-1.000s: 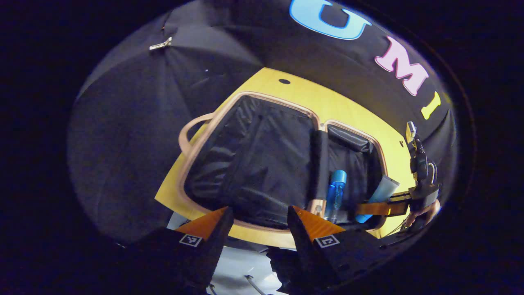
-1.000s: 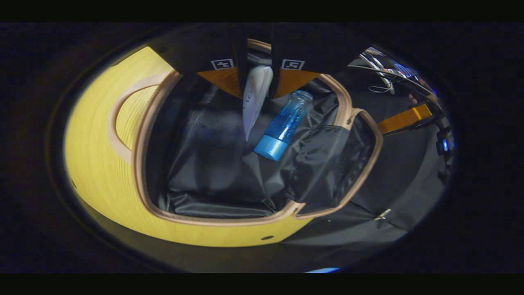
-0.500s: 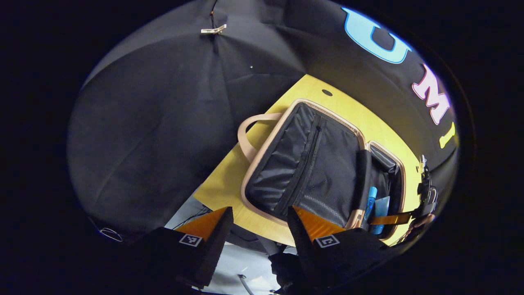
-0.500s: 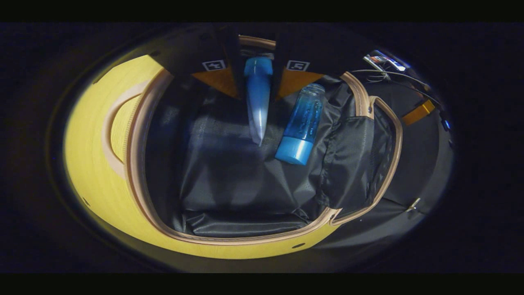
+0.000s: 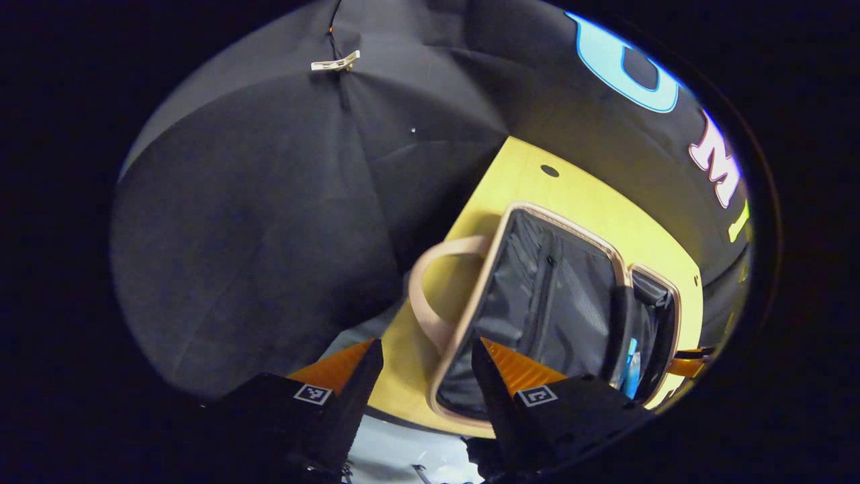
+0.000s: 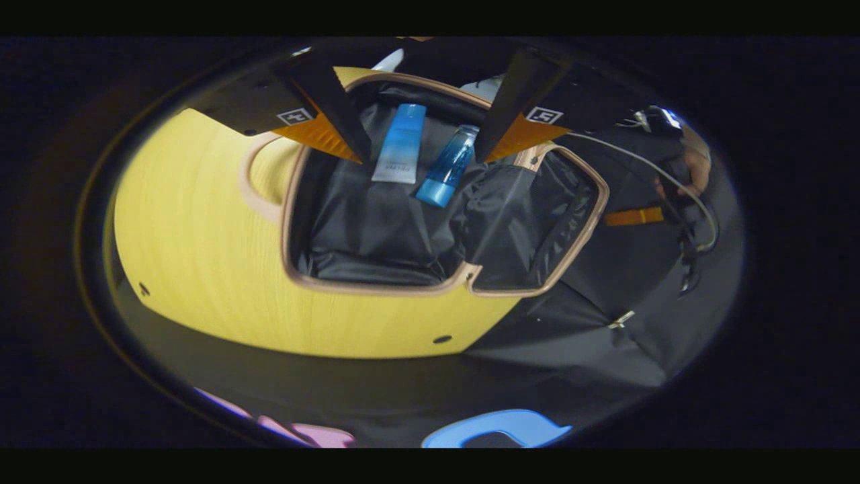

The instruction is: First open the suitcase, pack the skin care products into it, and then close the suitcase.

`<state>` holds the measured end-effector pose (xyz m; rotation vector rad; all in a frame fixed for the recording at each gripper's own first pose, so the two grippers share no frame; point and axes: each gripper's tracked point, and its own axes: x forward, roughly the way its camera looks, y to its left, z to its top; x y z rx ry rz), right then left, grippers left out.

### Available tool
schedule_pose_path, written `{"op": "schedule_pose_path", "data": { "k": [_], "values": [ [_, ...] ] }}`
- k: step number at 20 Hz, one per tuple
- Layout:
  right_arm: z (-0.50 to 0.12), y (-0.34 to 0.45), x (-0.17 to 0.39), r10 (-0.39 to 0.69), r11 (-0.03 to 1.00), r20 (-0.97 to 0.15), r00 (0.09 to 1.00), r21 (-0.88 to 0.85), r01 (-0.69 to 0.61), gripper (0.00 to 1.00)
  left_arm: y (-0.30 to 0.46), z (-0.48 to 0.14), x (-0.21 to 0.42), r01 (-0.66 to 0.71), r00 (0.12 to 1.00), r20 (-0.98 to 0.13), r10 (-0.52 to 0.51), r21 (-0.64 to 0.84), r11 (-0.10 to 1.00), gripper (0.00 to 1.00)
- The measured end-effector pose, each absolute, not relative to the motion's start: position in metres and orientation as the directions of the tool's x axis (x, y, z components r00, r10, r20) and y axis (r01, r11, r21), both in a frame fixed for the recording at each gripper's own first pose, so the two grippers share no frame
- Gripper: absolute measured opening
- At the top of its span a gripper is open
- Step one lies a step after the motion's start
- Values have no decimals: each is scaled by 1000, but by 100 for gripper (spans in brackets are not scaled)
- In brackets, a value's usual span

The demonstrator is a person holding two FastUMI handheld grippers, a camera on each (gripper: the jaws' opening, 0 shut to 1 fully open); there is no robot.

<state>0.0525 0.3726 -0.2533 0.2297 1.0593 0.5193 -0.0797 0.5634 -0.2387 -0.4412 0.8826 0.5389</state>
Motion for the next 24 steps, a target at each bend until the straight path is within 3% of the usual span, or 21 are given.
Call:
{"op": "schedule_pose_path", "data": {
  "k": [4, 11, 12, 15, 24],
  "values": [
    [-241, 367, 53, 535, 844, -733, 420, 441, -307, 97, 598, -255, -55, -614, 478, -838, 265, -103, 782, 85],
    [-262, 337, 45, 486, 874, -767, 419, 433, -221, 98, 618, -324, -36, -596, 286, -927, 245, 28, 802, 84],
    [-266, 333, 43, 478, 878, -774, 416, 433, -204, 98, 605, -327, -29, -583, 310, -934, 177, -40, 812, 81],
    [-276, 321, 41, 460, 887, -787, 411, 428, -174, 98, 601, -327, -21, -549, 302, -934, 190, -8, 836, 23],
    [-256, 323, 38, 481, 875, -753, 449, 446, -189, 98, 592, -264, -12, -469, 434, -870, 233, 2, 883, 10]
  ]
}}
